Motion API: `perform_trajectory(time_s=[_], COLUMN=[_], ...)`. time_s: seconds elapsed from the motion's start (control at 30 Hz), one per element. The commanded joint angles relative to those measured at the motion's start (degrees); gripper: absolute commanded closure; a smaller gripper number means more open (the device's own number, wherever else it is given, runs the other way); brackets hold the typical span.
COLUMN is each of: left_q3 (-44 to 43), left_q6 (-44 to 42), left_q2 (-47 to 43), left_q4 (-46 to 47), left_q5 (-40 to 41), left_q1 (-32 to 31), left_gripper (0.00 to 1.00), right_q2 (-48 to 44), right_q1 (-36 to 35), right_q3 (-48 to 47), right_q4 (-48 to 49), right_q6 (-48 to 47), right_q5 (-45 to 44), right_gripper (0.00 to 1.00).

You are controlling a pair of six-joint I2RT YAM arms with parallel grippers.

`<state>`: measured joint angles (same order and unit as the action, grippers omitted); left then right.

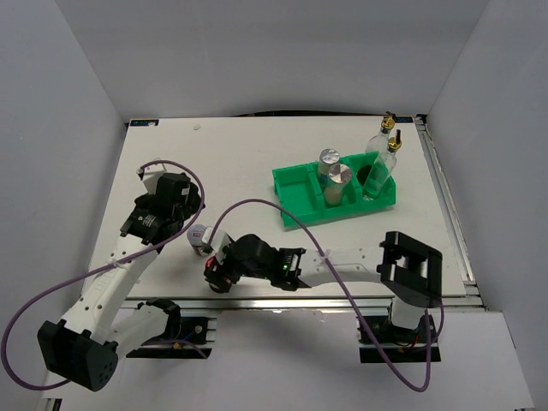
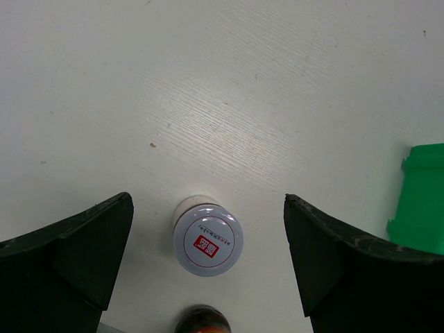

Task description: Organize the condiment bottles

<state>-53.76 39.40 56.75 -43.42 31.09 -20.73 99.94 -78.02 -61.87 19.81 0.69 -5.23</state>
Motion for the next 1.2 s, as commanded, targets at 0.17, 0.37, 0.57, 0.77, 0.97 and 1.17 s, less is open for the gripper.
perform_trajectory(time_s=[0.17,0.37,0.57,0.77,0.97,1.17], left_q3=[0.5,0.8,1.6,1.8,2.3,2.6], left_q6=[-0.9,-1.3,-1.2,-1.2,-1.3,-1.5], left_q2=[-1.4,-1.5,-1.5,-0.9,-0.6,-0.2], left_q4=[1.0,1.1,1.6,1.7,2.0,2.3], left_q5=[-1.2,-1.6,-2.2,-2.6,-3.1,-3.8], left_q1=[0.3,0.3,0.3,0.3,0.4,0.3], left_gripper=[0.02,0.02,0.02,0.02,0.02,0.02], right_q2=[-18.3,-25.8,-23.0,-14.9,-9.1,-6.4], right_q1=[3.8,15.0,25.9,33.1,37.1,39.3], right_q3=[5.1,5.4,0.2,-6.5,-10.2,-10.6], right_q4=[3.4,1.6,1.1,1.4,2.2,2.5], right_q6=[-2.7,-4.0,-6.7,-7.9,-7.5,-7.5], right_q5=[-7.8,-7.7,-6.5,-7.3,-7.0,-6.6], right_gripper=[1.0,1.0,1.0,1.0,1.0,1.0])
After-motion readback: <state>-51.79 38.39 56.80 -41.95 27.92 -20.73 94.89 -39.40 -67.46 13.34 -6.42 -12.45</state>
